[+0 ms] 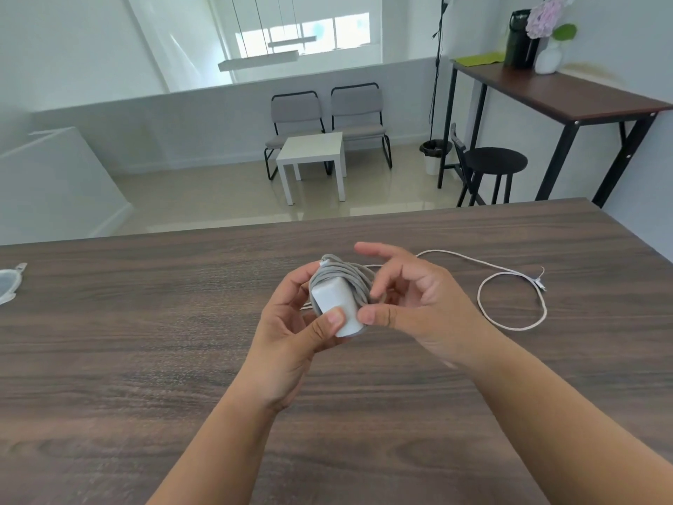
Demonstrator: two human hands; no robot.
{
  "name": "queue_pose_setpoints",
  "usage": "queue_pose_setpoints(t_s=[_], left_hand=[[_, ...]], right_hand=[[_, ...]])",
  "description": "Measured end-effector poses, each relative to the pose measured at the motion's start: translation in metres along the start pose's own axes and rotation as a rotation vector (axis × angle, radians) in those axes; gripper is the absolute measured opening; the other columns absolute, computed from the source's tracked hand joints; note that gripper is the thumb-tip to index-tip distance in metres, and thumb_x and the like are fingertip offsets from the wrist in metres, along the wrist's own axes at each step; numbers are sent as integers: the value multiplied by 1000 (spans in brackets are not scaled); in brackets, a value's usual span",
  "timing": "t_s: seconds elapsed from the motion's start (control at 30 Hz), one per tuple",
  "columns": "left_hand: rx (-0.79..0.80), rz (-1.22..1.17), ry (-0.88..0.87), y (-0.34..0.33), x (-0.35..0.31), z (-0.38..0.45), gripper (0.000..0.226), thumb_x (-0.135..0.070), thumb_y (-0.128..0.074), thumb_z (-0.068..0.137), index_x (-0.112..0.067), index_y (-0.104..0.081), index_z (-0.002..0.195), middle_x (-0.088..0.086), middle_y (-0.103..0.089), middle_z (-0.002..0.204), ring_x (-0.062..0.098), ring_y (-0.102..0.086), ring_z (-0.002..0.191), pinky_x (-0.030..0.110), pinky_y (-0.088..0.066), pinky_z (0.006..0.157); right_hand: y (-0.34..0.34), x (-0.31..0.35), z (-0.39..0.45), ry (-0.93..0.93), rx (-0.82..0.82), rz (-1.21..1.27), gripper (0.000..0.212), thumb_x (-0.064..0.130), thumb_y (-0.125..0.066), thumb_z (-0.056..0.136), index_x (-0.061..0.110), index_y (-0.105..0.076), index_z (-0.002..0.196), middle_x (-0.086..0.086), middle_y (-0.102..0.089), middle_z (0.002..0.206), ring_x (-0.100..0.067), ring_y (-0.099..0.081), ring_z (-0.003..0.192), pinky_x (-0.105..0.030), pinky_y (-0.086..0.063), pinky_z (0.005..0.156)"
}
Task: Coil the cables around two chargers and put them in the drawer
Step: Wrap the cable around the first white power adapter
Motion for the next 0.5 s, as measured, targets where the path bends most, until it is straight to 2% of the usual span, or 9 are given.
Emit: queue_pose_setpoints(t_s=[0.1,0.2,0.27,0.37,0.43,0.5], left_hand=[[23,8,17,-2,0,0,64,-37,-92,58,-30,-66,116,5,-65,120,24,-68,99,42,-59,75],[13,12,25,-1,-1,0,67,-37,-92,58,-28,-65,118,7,-63,122,25,-67,100,43,-59,76],[8,14,30,0,-1,1,69,-39,-92,56,-29,-65,118,5,-64,120,24,-67,98,42,-57,74],[16,-11,42,-1,-2,1,70,-39,-93,54,-29,-65,118,4,-65,119,23,-68,94,36,-59,69],[19,-25,47,-2,-2,1,70,-38,-93,54,-28,-66,118,5,-65,117,22,-68,91,33,-59,66],[23,-38,53,-3,-1,2,70,-37,-93,54,-27,-66,118,4,-65,116,22,-68,90,32,-59,65]], right_hand=[[-2,-11,0,-48,16,177,42,-5,-76,67,15,-50,92,-5,-66,119,-26,-56,94,-42,-49,80],[-3,-15,-2,-54,-48,148,46,0,-79,64,14,-59,102,-2,-67,101,-20,-57,87,-32,-53,77],[-2,-16,-3,-66,-42,186,51,9,-85,61,15,-65,108,-7,-69,104,-21,-60,93,-30,-55,82],[2,-19,-2,-82,16,283,56,26,-79,68,6,-64,119,-23,-64,118,-30,-55,105,-44,-44,96],[4,-19,-1,-97,10,298,48,19,-59,76,1,-63,120,-32,-58,123,-34,-50,107,-51,-35,95],[6,-19,-1,-103,-26,250,39,8,-54,78,2,-68,115,-30,-61,120,-42,-53,105,-57,-37,95]])
Point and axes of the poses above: each hand's wrist, its own z-axis towards the middle knuckle, its own y-axis out of the back of the hand, x = y × z, the point moved 2 cm from there along z, towards the middle knuckle
